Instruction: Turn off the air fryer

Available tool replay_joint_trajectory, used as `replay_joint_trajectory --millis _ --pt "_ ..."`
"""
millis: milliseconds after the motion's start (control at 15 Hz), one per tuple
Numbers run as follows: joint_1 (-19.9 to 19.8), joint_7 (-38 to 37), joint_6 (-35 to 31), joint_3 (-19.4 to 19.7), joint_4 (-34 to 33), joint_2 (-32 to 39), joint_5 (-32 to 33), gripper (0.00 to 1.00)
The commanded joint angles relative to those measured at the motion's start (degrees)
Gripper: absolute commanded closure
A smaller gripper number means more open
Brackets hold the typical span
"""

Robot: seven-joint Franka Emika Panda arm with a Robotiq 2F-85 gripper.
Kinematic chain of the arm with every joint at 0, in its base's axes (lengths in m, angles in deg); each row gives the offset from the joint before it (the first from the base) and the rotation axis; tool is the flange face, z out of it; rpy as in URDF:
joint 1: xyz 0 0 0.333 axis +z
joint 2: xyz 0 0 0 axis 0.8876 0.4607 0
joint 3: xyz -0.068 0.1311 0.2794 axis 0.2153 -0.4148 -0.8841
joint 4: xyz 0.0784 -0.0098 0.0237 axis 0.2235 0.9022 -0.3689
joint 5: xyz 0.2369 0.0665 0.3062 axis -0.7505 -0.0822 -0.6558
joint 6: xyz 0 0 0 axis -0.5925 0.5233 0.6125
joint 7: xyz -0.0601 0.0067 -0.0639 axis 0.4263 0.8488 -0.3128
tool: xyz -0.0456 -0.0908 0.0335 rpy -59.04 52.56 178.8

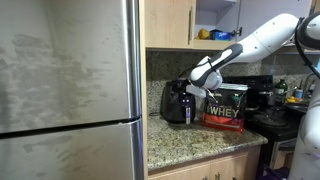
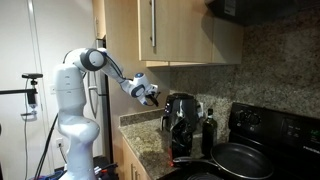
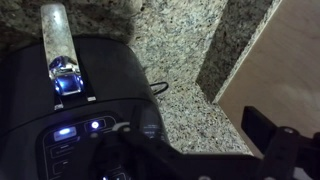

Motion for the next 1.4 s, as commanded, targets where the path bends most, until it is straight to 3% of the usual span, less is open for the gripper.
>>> replay_joint_trajectory --millis 0,67,133,267,333,400,600,667,733,800,867,933,1333 --pt "0.1 0.0 0.0 0.1 -0.1 0.3 -0.1 0.0" --pt "-5.0 -2.3 -0.3 -3.2 0.1 1.6 3.4 0.0" --pt "-4.0 -6.9 -1.0 -0.2 0.6 1.8 9.2 0.0" --pt "-6.2 -12.5 -0.7 0.2 0.0 3.4 15.5 0.0" --pt "-7.5 -8.1 -0.1 -3.2 0.3 1.8 10.5 0.0" --pt "-5.4 -9.7 -0.1 -0.1 0.3 2.3 12.3 0.0" --pt "-6.4 -9.3 -0.2 -1.9 0.2 2.1 11.9 0.0" --pt "-8.5 -7.9 1.4 -4.4 -0.9 3.5 9.8 0.0" --pt "-6.7 -9.6 1.2 -2.0 -1.5 4.9 11.4 0.0" --pt "-9.1 -8.8 1.1 -4.4 -2.0 5.9 10.1 0.0" --pt "-7.0 -10.0 1.0 -2.2 -2.3 6.8 10.7 0.0" --pt "-6.9 -9.7 0.2 -2.4 -0.2 4.1 11.3 0.0" --pt "-7.0 -10.3 -1.1 -1.8 -2.2 7.2 12.2 0.0"
